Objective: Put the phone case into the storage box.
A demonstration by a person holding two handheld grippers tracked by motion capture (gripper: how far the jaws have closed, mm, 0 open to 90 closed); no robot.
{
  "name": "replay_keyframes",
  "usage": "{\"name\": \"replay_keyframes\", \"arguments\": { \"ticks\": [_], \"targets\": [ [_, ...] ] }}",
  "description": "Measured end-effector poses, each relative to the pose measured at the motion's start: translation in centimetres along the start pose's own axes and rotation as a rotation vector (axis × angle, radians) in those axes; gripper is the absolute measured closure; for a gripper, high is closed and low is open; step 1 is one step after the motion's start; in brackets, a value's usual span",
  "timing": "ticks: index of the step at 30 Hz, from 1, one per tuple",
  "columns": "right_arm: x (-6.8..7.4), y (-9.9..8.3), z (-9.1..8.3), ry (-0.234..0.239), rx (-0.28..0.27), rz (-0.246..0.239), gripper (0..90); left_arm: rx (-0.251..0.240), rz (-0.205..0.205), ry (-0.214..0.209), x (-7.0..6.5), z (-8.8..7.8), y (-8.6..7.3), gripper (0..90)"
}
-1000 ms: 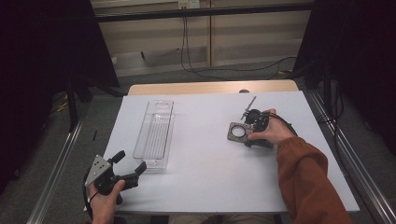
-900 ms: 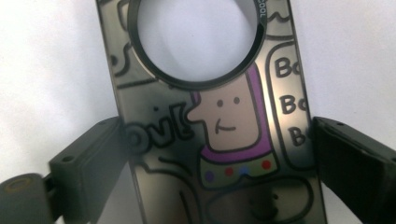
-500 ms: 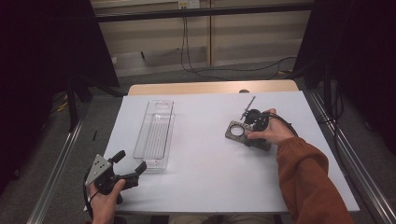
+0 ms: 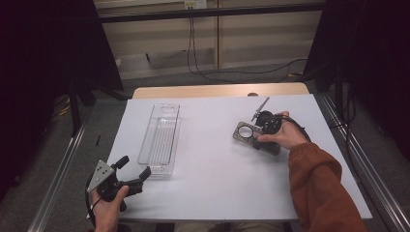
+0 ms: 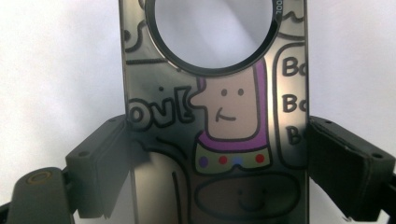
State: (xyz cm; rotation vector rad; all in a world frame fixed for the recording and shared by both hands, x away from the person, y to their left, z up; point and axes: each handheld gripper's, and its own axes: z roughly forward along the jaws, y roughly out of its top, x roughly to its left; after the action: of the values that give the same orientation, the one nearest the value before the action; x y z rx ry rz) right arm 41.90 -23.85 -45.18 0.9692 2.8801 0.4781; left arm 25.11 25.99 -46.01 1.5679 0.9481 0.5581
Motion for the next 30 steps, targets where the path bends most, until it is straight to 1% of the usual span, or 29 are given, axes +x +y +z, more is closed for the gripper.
{"name": "replay_keyframes", "arguments": {
  "ticks": [1, 4, 5, 6, 8, 9, 10, 12, 14, 15, 16, 17, 18, 19, 22, 23, 24, 25, 26, 27, 28, 30],
  "targets": [
    [0.0, 0.0, 0.0, 0.0, 0.0, 0.0, 11.9, 0.001, 0.0, 0.0, 0.0, 0.0, 0.0, 2.9],
    [-0.1, -0.2, -0.8, 0.0, -0.061, 0.01, 11.9, -0.002, 0.001, -0.005, 0.0, 0.0, 0.0, 2.9],
    [-0.1, -0.2, -0.8, 0.0, -0.061, 0.01, 11.9, -0.002, 0.001, -0.005, 0.0, 0.0, 0.0, 2.9],
    [-0.1, -0.3, -1.0, 0.001, -0.077, 0.018, 11.9, 0.001, 0.001, 0.002, 0.0, 0.0, 0.0, 2.9],
    [0.0, -0.4, -1.3, -0.002, -0.098, 0.018, 11.9, 0.001, 0.002, 0.002, 0.0, 0.0, 0.0, 2.9],
    [0.1, -0.5, -1.4, -0.007, -0.111, 0.027, 11.9, 0.001, 0.001, 0.002, 0.0, 0.0, 0.0, 2.9],
    [0.1, -0.7, -1.6, -0.003, -0.133, 0.032, 11.9, 0.001, 0.002, 0.001, 0.0, 0.0, 0.0, 2.9],
    [0.1, -0.8, -1.6, -0.003, -0.142, 0.035, 11.9, 0.001, 0.002, -0.002, 0.0, 0.0, 0.0, 2.9],
    [0.2, -1.1, -1.6, -0.006, -0.164, 0.052, 11.9, 0.001, 0.001, 0.0, 0.0, 0.0, 0.0, 2.9],
    [0.3, -1.2, -1.7, -0.009, -0.17, 0.048, 11.9, 0.002, 0.002, 0.0, 0.0, 0.0, 0.0, 2.9],
    [0.4, -1.5, -1.7, -0.007, -0.191, 0.056, 11.9, 0.002, 0.001, 0.001, 0.0, 0.0, 0.0, 2.9],
    [0.4, -1.5, -1.7, -0.007, -0.191, 0.056, 11.9, 0.002, 0.001, 0.001, 0.0, 0.0, 0.0, 2.9],
    [0.4, -1.6, -1.8, -0.011, -0.203, 0.049, 11.9, 0.002, 0.001, 0.0, 0.0, 0.0, 0.0, 2.9],
    [0.4, -1.7, -1.9, -0.007, -0.214, 0.051, 11.9, 0.002, 0.001, 0.0, 0.0, 0.0, 0.0, 2.9],
    [0.6, -2.0, -2.2, -0.018, -0.239, 0.053, 11.9, -0.001, -0.002, 0.001, -0.1, 0.0, 0.0, 2.9],
    [0.7, -2.2, -2.3, -0.015, -0.263, 0.059, 11.9, -0.001, -0.002, 0.0, -0.1, 0.0, 0.0, 2.9],
    [0.7, -2.2, -2.3, -0.015, -0.263, 0.059, 11.9, -0.001, -0.002, -0.004, -0.1, 0.0, 0.0, 2.9],
    [0.8, -2.4, -2.3, -0.02, -0.283, 0.056, 11.9, 0.0, -0.001, -0.003, -0.1, 0.0, 0.0, 2.9],
    [0.8, -2.4, -2.3, -0.02, -0.283, 0.056, 11.9, 0.003, 0.003, 0.001, 0.0, 0.0, 0.0, 2.9],
    [0.8, -2.6, -2.3, -0.023, -0.296, 0.051, 11.9, 0.003, 0.002, 0.001, 0.0, 0.0, 0.0, 2.9],
    [0.8, -2.7, -2.2, -0.017, -0.316, 0.054, 11.9, 0.003, 0.002, 0.001, 0.0, 0.0, 0.0, 2.9],
    [1.0, -2.8, -2.3, -0.019, -0.327, 0.068, 11.9, 0.002, 0.001, -0.001, 0.0, 0.0, 0.0, 2.9]
  ]
}}
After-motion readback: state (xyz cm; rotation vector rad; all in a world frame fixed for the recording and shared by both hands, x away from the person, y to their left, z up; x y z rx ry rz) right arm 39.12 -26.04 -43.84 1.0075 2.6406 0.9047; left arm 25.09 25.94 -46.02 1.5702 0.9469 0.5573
